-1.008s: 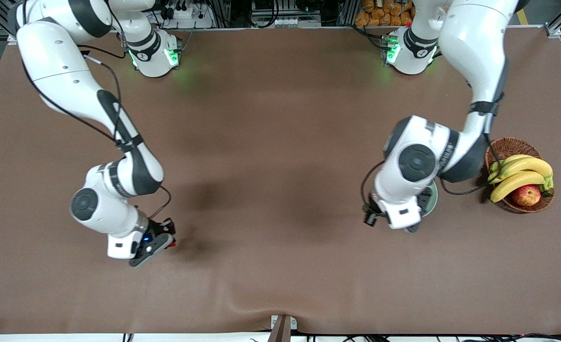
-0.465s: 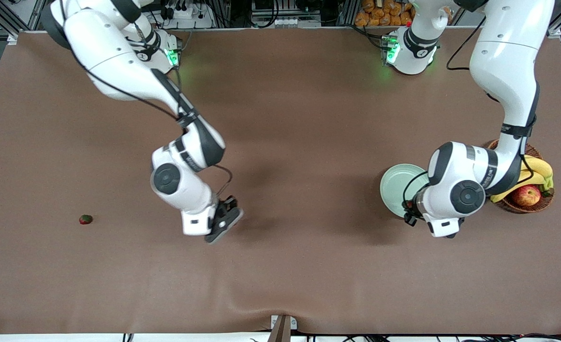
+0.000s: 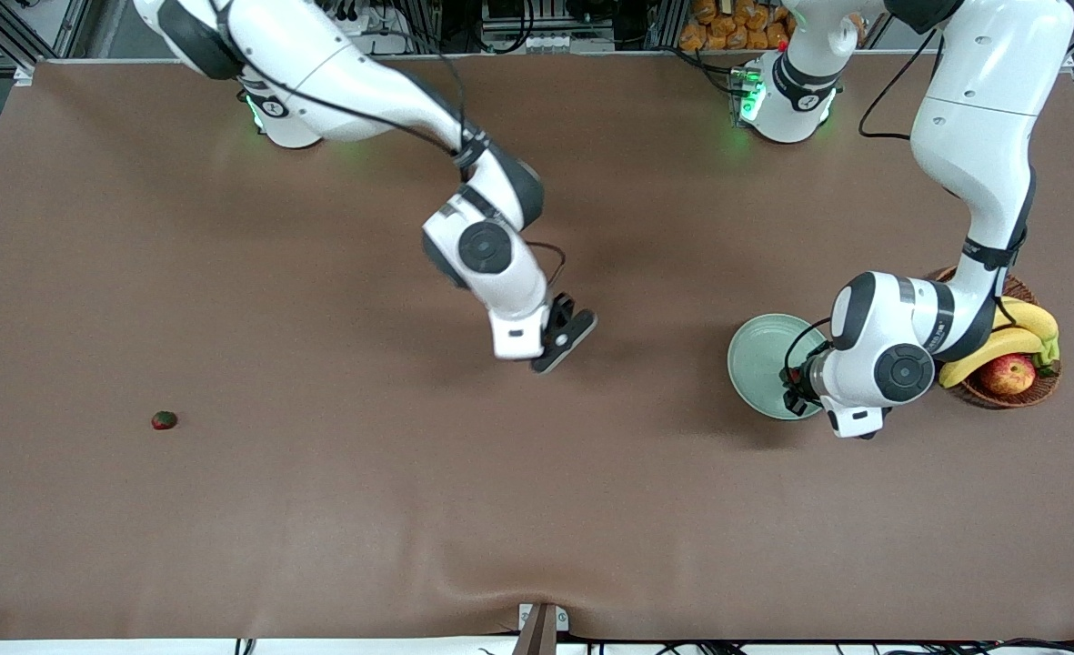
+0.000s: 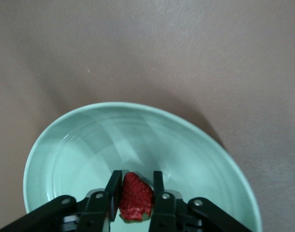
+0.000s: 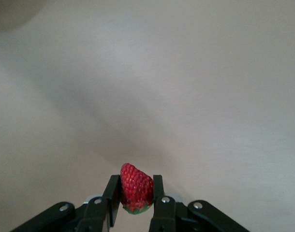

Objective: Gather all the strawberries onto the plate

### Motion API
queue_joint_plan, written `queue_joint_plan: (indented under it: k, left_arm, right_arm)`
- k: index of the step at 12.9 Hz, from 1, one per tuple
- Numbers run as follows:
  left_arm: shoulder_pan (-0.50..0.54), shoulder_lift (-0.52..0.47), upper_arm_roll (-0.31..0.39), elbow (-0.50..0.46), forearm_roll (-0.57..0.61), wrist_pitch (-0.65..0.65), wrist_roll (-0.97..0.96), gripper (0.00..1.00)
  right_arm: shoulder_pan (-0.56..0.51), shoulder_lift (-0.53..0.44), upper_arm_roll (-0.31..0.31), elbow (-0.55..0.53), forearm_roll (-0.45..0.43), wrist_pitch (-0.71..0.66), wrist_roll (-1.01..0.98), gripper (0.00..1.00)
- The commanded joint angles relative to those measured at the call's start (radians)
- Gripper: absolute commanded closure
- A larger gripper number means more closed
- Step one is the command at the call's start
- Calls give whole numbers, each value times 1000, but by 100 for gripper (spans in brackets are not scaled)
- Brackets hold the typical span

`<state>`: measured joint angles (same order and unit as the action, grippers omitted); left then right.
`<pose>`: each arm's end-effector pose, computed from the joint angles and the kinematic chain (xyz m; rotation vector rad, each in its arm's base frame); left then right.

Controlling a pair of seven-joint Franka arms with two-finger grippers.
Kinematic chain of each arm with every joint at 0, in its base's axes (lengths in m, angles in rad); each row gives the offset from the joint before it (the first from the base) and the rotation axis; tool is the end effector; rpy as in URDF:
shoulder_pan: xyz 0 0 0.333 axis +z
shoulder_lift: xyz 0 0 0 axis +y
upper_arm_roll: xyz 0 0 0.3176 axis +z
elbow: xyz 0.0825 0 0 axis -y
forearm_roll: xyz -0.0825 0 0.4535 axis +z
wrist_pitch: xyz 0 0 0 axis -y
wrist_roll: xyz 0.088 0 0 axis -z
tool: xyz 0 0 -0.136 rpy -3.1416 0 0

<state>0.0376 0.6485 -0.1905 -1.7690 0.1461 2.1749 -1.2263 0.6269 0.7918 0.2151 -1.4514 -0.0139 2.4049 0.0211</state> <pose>0.6687 -0.0945 0.1049 -2.6244 -1.4356 0.2712 0.5525 0.5803 0.1706 -2.7327 -1.0825 -0.1546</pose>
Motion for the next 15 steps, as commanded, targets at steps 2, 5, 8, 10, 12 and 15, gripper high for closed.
queue_joint_plan:
  k: [2, 5, 8, 10, 12, 15]
  left_arm:
    - [21, -47, -9, -23, -3, 5, -7, 0]
    - [15, -133, -10, 5, -2, -51, -4, 0]
    - [-11, -170, -56, 104, -3, -188, -15, 0]
    - [-18, -167, -116, 146, -5, -222, -22, 0]
    - [-60, -165, -145, 149, -3, -222, -59, 0]
    - [-189, -98, -145, 207, -5, -221, -200, 0]
  right_arm:
    - [48, 21, -28, -6, -9, 57, 19, 100]
    - [51, 40, -29, -7, -47, 72, 19, 100]
    - [50, 53, -34, -6, -70, 85, 19, 1]
    - [34, 44, -34, 0, -66, 80, 23, 0]
    - [-5, 11, -34, -1, -49, 62, 34, 0]
    - [-103, -71, -33, -6, -49, -71, 51, 0]
